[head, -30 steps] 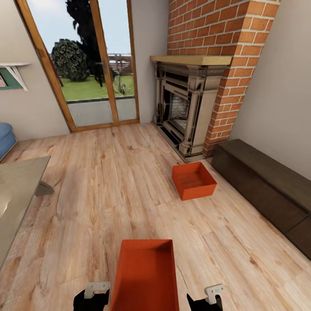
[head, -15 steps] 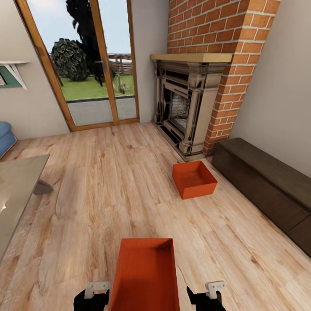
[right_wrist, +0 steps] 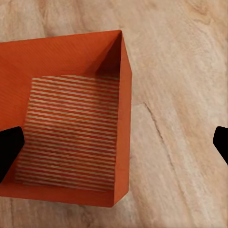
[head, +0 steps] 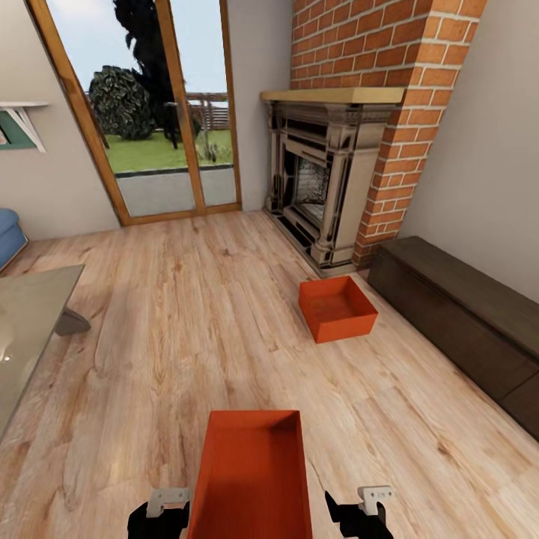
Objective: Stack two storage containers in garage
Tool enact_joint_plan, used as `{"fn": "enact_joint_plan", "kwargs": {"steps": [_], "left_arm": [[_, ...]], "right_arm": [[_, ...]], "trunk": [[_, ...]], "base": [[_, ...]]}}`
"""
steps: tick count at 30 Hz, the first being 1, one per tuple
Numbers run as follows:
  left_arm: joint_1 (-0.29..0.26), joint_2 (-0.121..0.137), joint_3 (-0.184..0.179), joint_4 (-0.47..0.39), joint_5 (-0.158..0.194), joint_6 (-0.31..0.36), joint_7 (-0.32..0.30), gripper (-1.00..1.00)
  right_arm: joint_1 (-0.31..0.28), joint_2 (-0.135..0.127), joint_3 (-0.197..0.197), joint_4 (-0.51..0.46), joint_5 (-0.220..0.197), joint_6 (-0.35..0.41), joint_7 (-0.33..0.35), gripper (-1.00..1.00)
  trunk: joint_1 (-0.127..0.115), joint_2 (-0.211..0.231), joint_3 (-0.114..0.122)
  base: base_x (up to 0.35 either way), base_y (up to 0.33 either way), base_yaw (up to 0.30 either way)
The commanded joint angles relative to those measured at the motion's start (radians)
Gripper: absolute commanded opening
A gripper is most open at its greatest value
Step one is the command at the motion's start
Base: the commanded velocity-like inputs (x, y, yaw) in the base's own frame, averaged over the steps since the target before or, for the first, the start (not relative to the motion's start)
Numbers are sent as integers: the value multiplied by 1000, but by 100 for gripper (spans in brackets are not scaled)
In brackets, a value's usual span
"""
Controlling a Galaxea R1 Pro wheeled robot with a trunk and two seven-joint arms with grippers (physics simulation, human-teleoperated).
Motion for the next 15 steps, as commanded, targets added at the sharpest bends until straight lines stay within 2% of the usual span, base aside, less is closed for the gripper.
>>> {"fn": "enact_joint_plan", "kwargs": {"steps": [1, 5, 11, 15], "left_arm": [[0, 1, -4, -2, 5, 5, 8, 100], [0, 2, -4, -2, 5, 5, 8, 100], [0, 1, -4, -1, 4, 5, 8, 100], [0, 1, -4, -2, 5, 5, 8, 100]], "right_arm": [[-1, 0, 1, 1, -11, -2, 3, 100], [0, 0, 0, 1, -11, -3, -11, 100], [-1, 0, 5, 3, -12, -1, -93, 100], [-1, 0, 8, 4, -10, -1, -110, 100]], "trunk": [[4, -8, -4], [19, -36, -17], [42, -78, -35], [58, -106, -48]], "base": [[0, 0, 0], [0, 0, 0], [0, 0, 0], [0, 0, 0]]}}
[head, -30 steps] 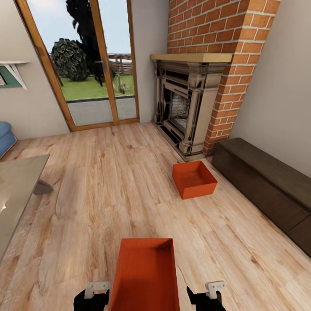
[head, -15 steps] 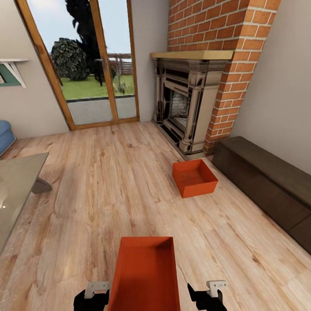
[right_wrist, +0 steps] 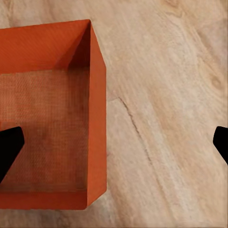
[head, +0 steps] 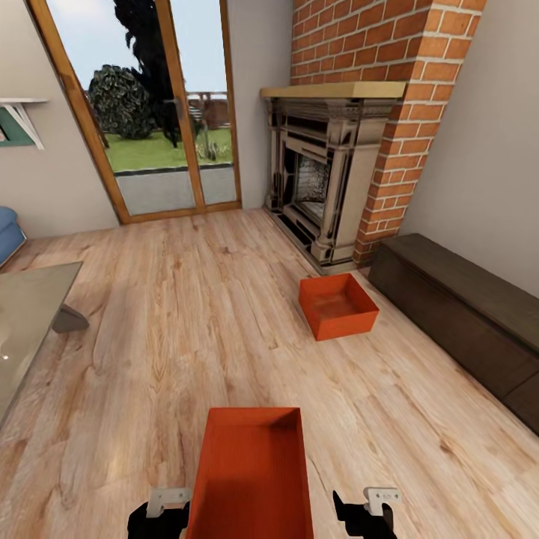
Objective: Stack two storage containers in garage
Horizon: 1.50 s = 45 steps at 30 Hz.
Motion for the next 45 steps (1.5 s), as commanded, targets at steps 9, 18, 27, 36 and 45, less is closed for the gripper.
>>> {"fn": "enact_joint_plan", "kwargs": {"steps": [9, 18, 27, 36, 45], "left_arm": [[0, 9, -2, -3, 6, 3, 8, 100], [0, 9, -1, -2, 4, -35, 9, 100], [0, 6, -1, -3, 5, -37, 13, 100], [0, 6, -1, -3, 6, -39, 43, 100], [0, 8, -1, -3, 6, -39, 44, 100]], "right_arm": [[0, 0, 30, 1, -11, -4, 4, 100], [0, -1, 58, 2, -13, -4, -3, 100], [0, 0, 59, 2, -13, -4, -4, 100], [0, 0, 59, 2, -13, -5, -8, 100], [0, 0, 60, 2, -12, -5, -7, 100]], "trunk": [[35, -64, -29], [69, -127, -57], [104, -190, -85], [138, -253, -114], [173, -316, -142]], "base": [[0, 0, 0], [0, 0, 0], [0, 33, 0], [0, 16, 0], [0, 0, 0]]}}
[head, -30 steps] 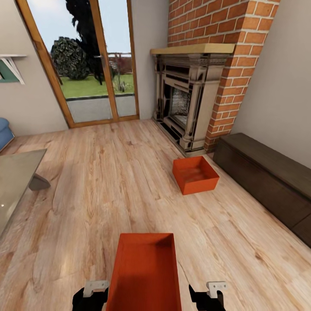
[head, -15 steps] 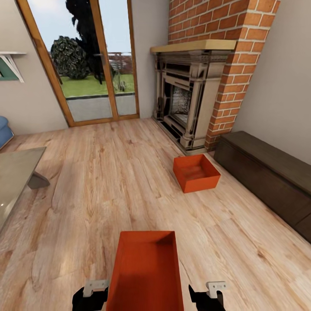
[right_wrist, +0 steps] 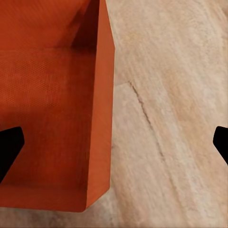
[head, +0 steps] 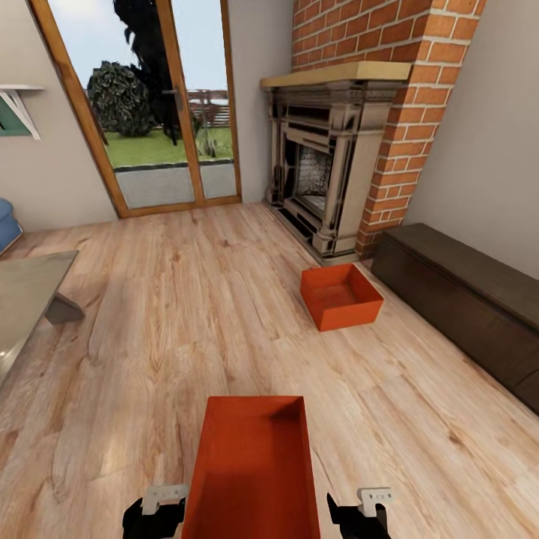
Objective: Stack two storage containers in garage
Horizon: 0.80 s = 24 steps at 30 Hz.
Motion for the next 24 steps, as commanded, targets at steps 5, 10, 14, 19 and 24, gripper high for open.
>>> {"fn": "enact_joint_plan", "kwargs": {"steps": [5, 10, 14, 19, 24], "left_arm": [[0, 1, -6, -1, 4, 5, 9, 100], [0, 0, -6, -1, 3, 5, 9, 100], [0, 0, -6, -2, 3, 6, 8, 100], [0, -3, -7, -1, 6, 8, 5, 100], [0, -6, -7, -1, 8, 8, -2, 100]], "right_arm": [[0, 0, 1, 1, -10, -4, 5, 100], [0, 0, 2, 1, -10, -2, 13, 100], [0, -1, 2, 1, -10, -2, 15, 100], [-1, -1, 3, 1, -10, -2, 15, 100], [0, 0, 3, 1, -10, -1, 15, 100]], "trunk": [[19, -36, -17], [38, -71, -32], [46, -85, -38], [46, -85, -38], [46, -85, -38]], "base": [[0, 0, 0], [0, 0, 0], [0, 0, 0], [0, 0, 0], [0, 0, 0]]}}
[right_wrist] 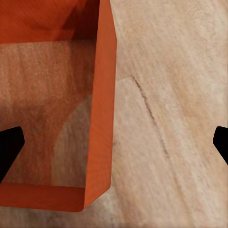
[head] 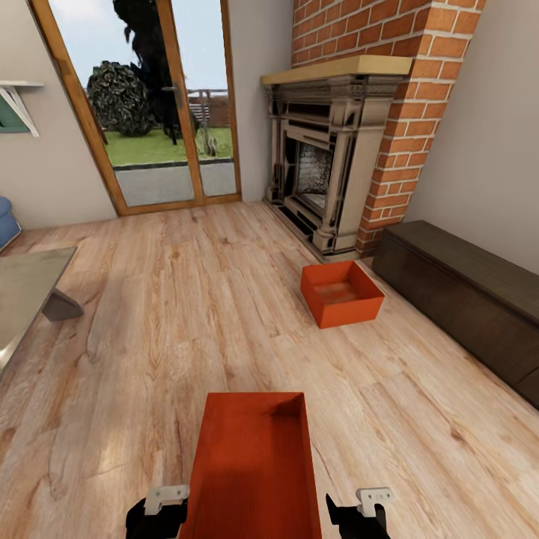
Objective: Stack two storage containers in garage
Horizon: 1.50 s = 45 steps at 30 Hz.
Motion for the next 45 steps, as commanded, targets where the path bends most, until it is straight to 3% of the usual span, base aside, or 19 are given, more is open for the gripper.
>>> {"fn": "enact_joint_plan", "kwargs": {"steps": [1, 15, 39, 45], "left_arm": [[0, 1, -4, -2, 5, 5, 7, 100], [0, 0, -4, -2, 4, 4, 7, 100], [0, 1, -4, -2, 4, 4, 7, 100], [0, 1, -4, -3, 4, 3, 13, 100]], "right_arm": [[0, 0, 1, 1, -10, -3, 4, 100], [0, 0, 13, 1, -10, -2, -1, 100], [0, 0, 15, 1, -8, -4, -2, 100], [-1, 0, 15, 1, -8, -3, 3, 100]], "trunk": [[0, 0, -1], [54, -98, -45], [54, -98, -45], [77, -140, -63]], "base": [[0, 0, 0], [0, 0, 0], [0, 0, 0], [0, 0, 0]]}}
